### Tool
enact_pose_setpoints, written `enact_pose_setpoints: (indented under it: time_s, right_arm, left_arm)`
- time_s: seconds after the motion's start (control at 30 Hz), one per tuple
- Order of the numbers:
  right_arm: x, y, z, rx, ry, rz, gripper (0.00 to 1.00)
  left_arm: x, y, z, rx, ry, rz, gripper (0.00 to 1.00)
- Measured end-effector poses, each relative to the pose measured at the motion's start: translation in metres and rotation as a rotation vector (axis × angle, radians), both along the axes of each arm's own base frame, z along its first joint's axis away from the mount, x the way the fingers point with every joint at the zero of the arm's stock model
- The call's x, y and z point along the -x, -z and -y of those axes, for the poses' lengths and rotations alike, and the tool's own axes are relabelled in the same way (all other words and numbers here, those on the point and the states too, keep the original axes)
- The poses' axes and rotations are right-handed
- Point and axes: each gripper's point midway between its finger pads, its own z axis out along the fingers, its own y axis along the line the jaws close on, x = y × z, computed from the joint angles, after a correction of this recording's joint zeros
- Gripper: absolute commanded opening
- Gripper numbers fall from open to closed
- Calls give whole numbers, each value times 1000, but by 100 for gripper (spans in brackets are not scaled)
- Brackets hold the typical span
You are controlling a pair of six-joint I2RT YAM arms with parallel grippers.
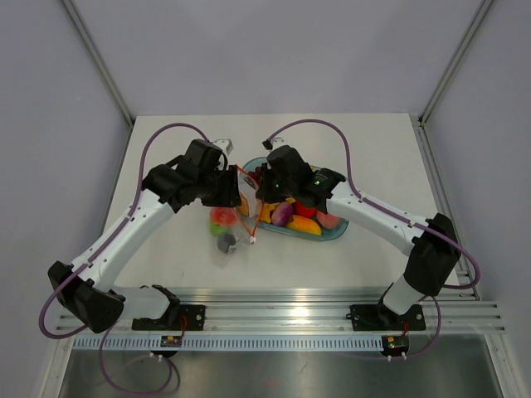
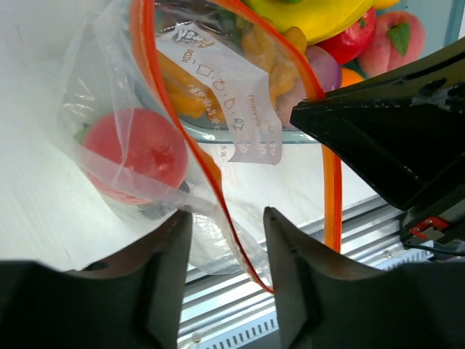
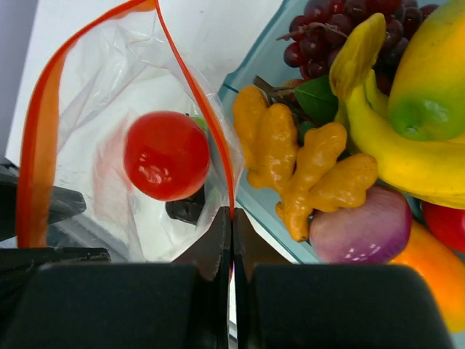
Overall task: Place the food in the zip-top bag and seal the zipper
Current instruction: Adjust the zipper food storage bag at the center of the board.
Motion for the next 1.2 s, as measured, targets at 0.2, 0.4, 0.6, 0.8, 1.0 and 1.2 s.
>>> enact_pose_setpoints:
  time_s: [0.2,0.4,0.6,0.8,1.0,1.2]
  right_arm:
    - [-3,-9,-13,-84,16,-10,0]
    - [-7,-7,-20,-117,37,-21,0]
    - [-8,-7,-21,-125,42,-25,0]
    - [-7,-3,-21,-127,51,-35,0]
    - [-7,9,-21,-126,62,-49,0]
    - [-11,27,-23,-99,73,-66,11]
  left_arm:
    - [3,-8,-17,-25,-83,25,59]
    - [7,-14,-25,-4,-169,45,40]
    - [12,-16,-19,19,-192,47,23]
    - [17,-2,-17,12,-220,10,0]
    - [11,-16,-31,-34,-262,60,0]
    - [-3,-39,-43,-56,-296,134,0]
